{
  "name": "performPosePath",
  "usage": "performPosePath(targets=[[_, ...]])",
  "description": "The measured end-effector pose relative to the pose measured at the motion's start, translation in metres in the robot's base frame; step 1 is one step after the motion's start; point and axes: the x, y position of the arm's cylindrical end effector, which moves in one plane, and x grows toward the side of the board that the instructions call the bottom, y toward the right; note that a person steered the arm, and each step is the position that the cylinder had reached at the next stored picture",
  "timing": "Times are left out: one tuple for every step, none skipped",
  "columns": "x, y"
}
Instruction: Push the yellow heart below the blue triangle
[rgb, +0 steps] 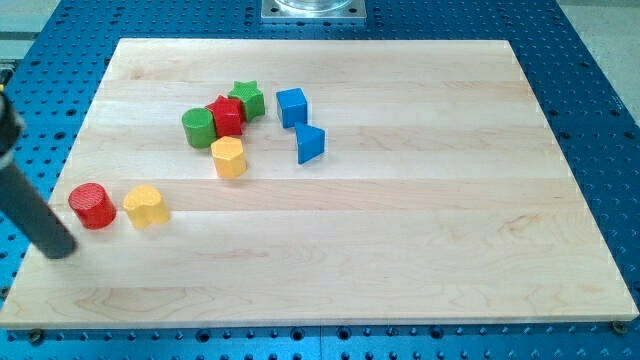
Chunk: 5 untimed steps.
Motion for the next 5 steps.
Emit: performPosePath(targets=[[-0.012,0.026],[-0.012,0.023],[-0.037,0.045],[-0.043,0.053],[-0.043,0.053]])
